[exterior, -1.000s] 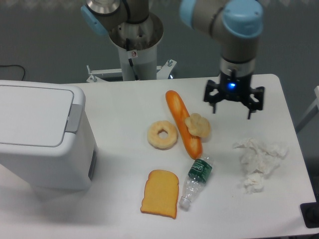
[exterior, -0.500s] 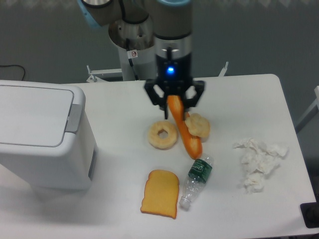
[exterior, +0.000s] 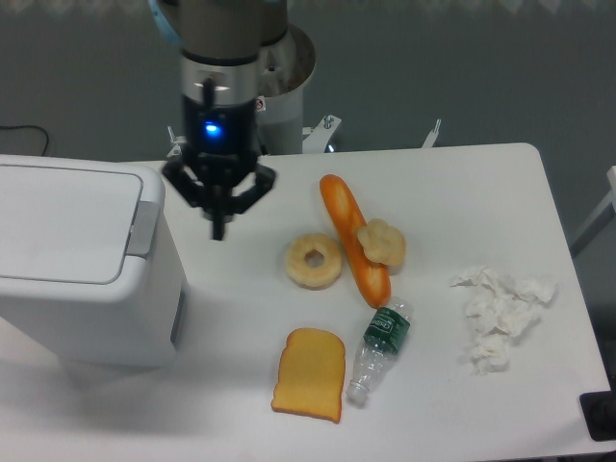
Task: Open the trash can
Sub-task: 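Move the gripper across the table to the trash bin lid, then push the gripper against the bin lid to flip it open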
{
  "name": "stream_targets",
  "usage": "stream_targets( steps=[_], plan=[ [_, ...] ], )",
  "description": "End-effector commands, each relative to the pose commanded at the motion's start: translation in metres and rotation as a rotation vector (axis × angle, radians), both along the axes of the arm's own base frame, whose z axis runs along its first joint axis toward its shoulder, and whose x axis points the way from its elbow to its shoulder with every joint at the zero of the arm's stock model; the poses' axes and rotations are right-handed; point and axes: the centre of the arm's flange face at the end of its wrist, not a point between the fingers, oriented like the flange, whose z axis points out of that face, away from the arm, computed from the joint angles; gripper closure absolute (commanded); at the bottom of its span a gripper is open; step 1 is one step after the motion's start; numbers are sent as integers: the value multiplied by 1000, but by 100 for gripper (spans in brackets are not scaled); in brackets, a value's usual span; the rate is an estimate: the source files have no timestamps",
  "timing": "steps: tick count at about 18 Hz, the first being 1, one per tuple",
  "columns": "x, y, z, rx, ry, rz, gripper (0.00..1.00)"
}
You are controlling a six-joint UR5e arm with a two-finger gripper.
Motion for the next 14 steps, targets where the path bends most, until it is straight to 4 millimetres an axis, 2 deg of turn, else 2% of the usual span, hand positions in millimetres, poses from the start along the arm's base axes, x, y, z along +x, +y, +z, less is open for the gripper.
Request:
stream_targets(
  steps=[5,14],
  plan=[
    [9,1,-2,-2,-9,-15,100],
    [20,4,-18,-30,-27,-33,100]
  ],
)
